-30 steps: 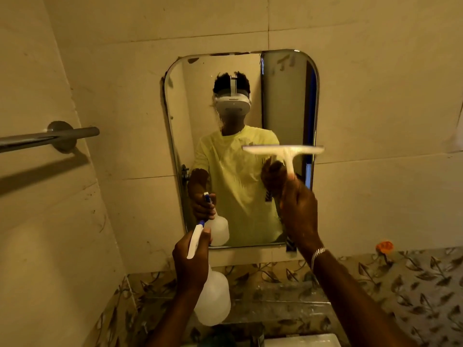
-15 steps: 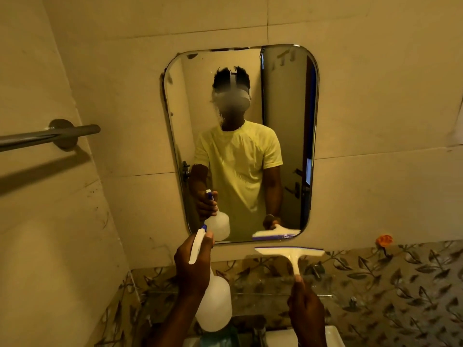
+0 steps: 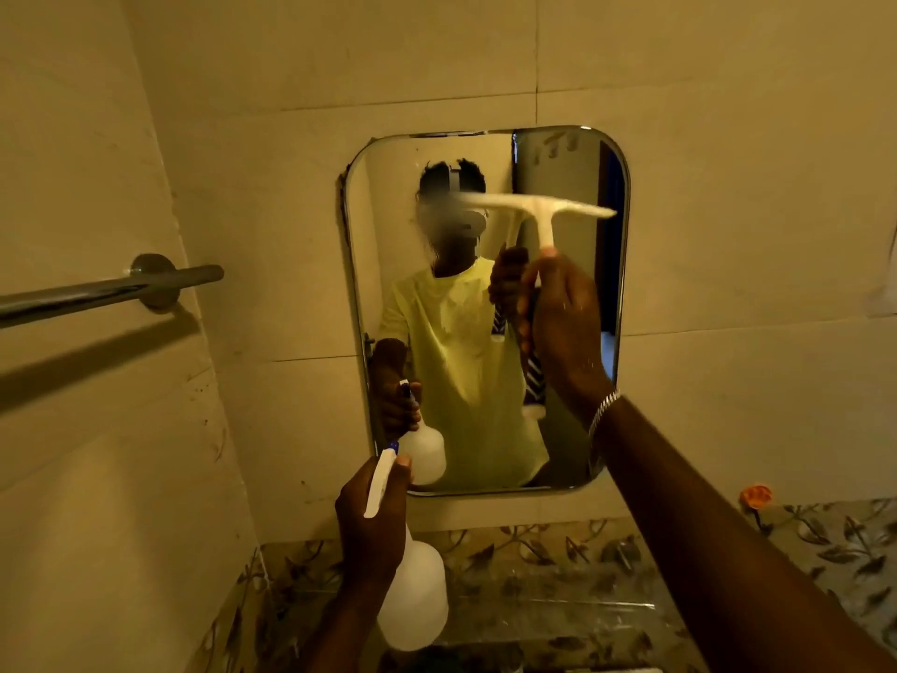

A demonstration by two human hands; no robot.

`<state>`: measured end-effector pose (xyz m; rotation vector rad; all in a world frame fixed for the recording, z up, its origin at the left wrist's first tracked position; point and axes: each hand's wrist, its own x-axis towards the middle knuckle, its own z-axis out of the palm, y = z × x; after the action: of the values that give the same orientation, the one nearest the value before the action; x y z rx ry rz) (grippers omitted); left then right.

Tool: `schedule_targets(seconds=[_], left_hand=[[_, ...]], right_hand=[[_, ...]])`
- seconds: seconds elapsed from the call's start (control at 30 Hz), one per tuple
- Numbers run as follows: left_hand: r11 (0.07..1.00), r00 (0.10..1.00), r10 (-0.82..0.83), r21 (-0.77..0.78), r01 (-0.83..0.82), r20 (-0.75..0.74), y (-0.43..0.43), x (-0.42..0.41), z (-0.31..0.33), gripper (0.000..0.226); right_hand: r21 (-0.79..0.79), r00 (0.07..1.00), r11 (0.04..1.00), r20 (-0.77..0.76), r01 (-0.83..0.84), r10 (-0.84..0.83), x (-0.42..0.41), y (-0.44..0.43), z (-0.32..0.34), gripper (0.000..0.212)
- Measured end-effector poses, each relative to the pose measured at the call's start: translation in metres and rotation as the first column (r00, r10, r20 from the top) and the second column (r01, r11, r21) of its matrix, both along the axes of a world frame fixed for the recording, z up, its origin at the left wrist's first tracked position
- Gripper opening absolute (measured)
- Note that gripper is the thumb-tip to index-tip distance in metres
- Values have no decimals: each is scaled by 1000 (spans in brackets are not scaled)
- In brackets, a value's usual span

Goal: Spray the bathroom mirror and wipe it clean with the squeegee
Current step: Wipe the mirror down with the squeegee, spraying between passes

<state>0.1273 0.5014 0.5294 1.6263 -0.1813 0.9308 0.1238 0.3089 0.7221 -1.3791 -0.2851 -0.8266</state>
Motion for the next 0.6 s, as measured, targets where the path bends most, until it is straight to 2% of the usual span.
schedule_targets(seconds=[0.17, 0.33, 0.47, 0.6], left_hand=[[1000, 1000, 5, -5, -5, 18, 8, 6, 3, 10], [1000, 1000, 4, -19, -3, 26, 13, 11, 3, 11], [999, 1000, 10, -39, -10, 5, 14, 20, -2, 15], [999, 1000, -4, -32, 4, 0, 14, 28, -7, 25]], right_hand=[[15, 996, 998, 54, 67, -68, 22, 15, 64, 53], [-80, 983, 981, 44, 179, -176, 30, 38, 78, 51], [-124, 979, 971, 51, 204, -200, 33, 42, 64, 51], [-224, 977, 951, 75, 211, -199, 36, 46, 1, 49]])
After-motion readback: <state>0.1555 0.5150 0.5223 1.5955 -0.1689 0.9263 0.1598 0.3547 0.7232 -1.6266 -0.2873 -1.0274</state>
